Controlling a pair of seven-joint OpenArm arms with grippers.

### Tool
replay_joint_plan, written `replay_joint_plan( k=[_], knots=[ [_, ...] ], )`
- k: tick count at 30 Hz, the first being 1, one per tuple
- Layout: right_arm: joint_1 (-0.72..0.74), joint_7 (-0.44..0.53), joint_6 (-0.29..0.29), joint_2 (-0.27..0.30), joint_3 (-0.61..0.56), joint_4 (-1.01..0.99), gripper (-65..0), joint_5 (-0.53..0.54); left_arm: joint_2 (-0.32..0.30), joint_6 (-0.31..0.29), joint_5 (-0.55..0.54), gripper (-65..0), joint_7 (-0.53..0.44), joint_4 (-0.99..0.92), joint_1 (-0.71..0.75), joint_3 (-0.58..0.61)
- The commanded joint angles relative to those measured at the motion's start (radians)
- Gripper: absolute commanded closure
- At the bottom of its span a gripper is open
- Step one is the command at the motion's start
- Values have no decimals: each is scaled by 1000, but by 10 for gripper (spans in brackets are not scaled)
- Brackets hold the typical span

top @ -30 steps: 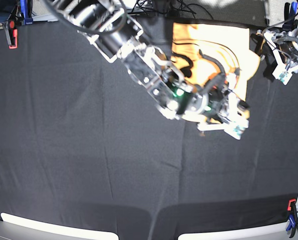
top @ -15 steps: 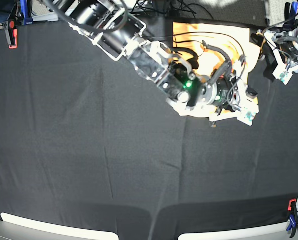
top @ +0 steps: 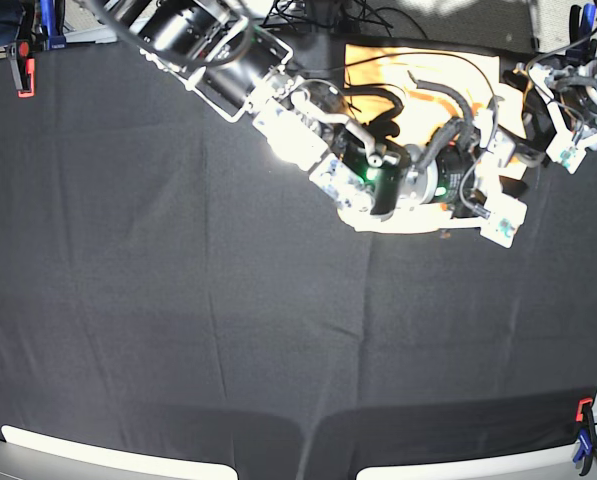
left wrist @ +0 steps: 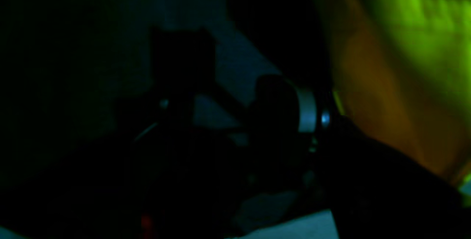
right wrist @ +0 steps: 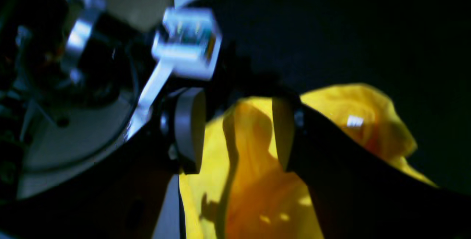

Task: Layout the t-shirt on the table in an organized manner, then fold the t-shirt properly
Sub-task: 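Release the shirt and raise the right gripper away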

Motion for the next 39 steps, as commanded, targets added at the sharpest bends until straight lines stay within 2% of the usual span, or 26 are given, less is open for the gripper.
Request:
replay_joint_plan(
  k=[1,3,6,11,13,15,16,18,21,22,24,27,30,33,35,39],
  knots=[
    [32,8,12,-19,8,40,-284,13,-18,18,19,-315,-18,12,-8,-9],
    [44,-40,11,-19,27,74,-284,-16,-18,60,54,-315,-21,12,-10,-9],
    [49,-106,-6,-19,104,128,-284,-122,-18,117,69,-315,-22,12,-10,-10],
    [49,-235,-19,-19,331,160,-284,-260,-17,182,67,-315,-70,12,-10,-73],
    [49,-267,-19,-19,433,160,-284,-300,-17,199,29,-315,-98,12,-10,-127],
    [49,-271,-19,-19,523,160,-284,-301,-17,196,-90,-313,-108,12,-10,-187],
    [49,-271,-19,-19,560,160,-284,-301,-17,174,-161,-304,-105,13,-10,-211],
    [49,-289,-19,0,621,160,-284,-299,-17,69,-306,-286,-62,13,-10,-247],
    [47,-327,-18,58,676,160,-284,-247,-17,-93,-500,-283,55,13,-10,-253],
    [45,-336,-18,76,689,160,-284,-233,-16,-126,-547,-283,91,12,-10,-253],
    [35,-348,-15,110,708,160,-284,-220,-17,-141,-588,-284,132,12,-10,-253],
    [17,-354,-15,148,724,160,-284,-220,-17,-141,-588,-284,143,12,-7,-246],
    [3,-357,-15,170,724,160,-284,-221,-17,-168,-605,-284,176,12,-7,-223],
    [-4,-357,-15,177,724,160,-284,-222,-17,-168,-674,-284,221,12,-8,-192],
    [-5,-357,-15,177,724,160,-284,-222,-17,-168,-666,-284,221,12,-8,-163],
    [-5,-367,-15,177,724,160,-284,-221,-17,-168,-562,-284,172,12,-8,-124]
  ],
)
